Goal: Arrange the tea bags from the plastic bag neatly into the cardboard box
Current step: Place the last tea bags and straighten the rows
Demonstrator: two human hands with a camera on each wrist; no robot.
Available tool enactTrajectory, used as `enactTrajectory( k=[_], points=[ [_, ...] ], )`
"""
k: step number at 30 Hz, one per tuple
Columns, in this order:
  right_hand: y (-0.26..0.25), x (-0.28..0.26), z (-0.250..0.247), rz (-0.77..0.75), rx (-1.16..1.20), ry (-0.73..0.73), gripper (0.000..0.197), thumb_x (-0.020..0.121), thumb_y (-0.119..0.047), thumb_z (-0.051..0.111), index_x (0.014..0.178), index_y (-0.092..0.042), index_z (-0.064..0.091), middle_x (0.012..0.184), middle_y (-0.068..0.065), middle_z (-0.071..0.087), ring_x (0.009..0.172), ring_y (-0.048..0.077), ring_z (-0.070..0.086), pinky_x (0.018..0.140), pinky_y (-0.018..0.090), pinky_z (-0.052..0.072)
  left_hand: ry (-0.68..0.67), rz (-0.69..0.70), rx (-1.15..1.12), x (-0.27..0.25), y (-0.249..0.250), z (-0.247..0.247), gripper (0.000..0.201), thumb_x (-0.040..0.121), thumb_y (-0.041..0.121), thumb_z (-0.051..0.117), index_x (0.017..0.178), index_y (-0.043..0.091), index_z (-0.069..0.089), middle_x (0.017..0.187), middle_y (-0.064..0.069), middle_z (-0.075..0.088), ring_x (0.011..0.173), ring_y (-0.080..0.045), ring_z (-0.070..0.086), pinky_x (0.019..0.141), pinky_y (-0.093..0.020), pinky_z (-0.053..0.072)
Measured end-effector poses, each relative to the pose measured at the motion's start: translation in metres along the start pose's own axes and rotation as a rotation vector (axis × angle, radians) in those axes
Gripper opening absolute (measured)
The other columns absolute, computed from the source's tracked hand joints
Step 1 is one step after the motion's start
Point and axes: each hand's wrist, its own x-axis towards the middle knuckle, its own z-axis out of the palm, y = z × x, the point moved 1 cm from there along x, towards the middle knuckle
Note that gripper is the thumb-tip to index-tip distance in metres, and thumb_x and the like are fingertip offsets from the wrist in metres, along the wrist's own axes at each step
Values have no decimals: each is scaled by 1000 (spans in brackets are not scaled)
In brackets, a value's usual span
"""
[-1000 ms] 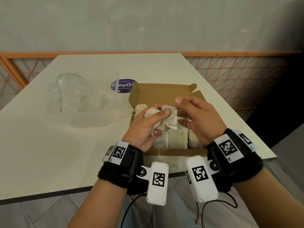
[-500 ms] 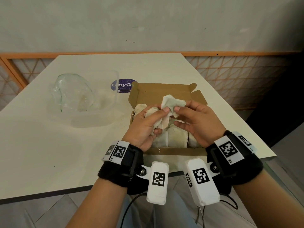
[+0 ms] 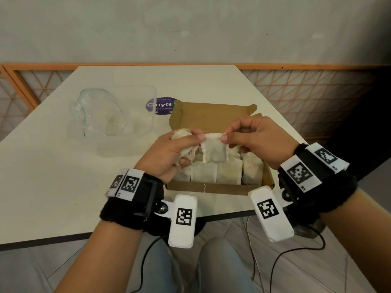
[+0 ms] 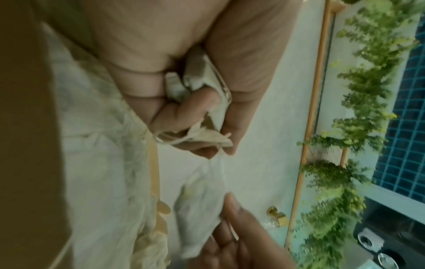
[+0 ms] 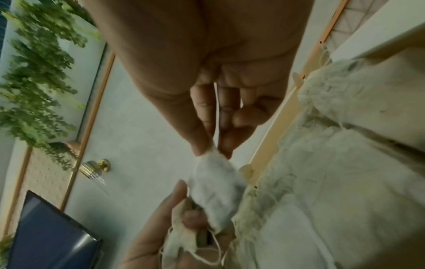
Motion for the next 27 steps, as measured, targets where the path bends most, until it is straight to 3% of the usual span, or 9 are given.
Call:
enactTrajectory(
  k=[3,7,12,18,23,27],
  points=[
    [9,-2,8,83,100,-10,11,80,-3,67,74,-9,60,58,-1,65,53,8,60,48,15,47,29,-22,-160,1,1,-9,3,88,12,59,87,15,60,72,1,61,57,-4,54,35,-11,29],
    [22,-5,26,165,146,-35,10,81,0,66,76,-6,60,62,6,64,50,10,60,48,16,51,31,-21,-337,4,-1,-14,6,90,16,57,85,16,56,72,3,59,55,-2,54,33,-10,29],
    [33,-7,41,237,218,-81,9,81,4,64,79,-2,58,58,7,66,49,12,63,48,19,53,-12,-20,-583,4,-3,-21,2,81,17,58,80,16,56,75,3,55,57,-2,53,35,-8,27],
    [23,-4,36,169,41,-56,9,83,1,63,79,-5,59,60,7,61,52,12,57,50,16,51,-47,-41,-596,6,-2,-22,5,79,18,59,82,16,55,77,2,55,59,-3,54,36,-9,30],
    [10,-4,29,140,39,-160,9,84,-3,63,79,-10,59,60,2,58,57,7,56,49,14,48,-53,-38,-613,7,-4,-24,7,80,17,58,84,16,54,78,2,55,59,-3,55,36,-10,30],
    [23,-4,38,204,3,-157,9,83,0,63,79,-7,59,47,-5,57,53,12,55,51,19,53,-54,-47,-616,6,-3,-24,4,86,18,55,83,15,54,78,3,54,58,-3,55,35,-9,30]
  ],
)
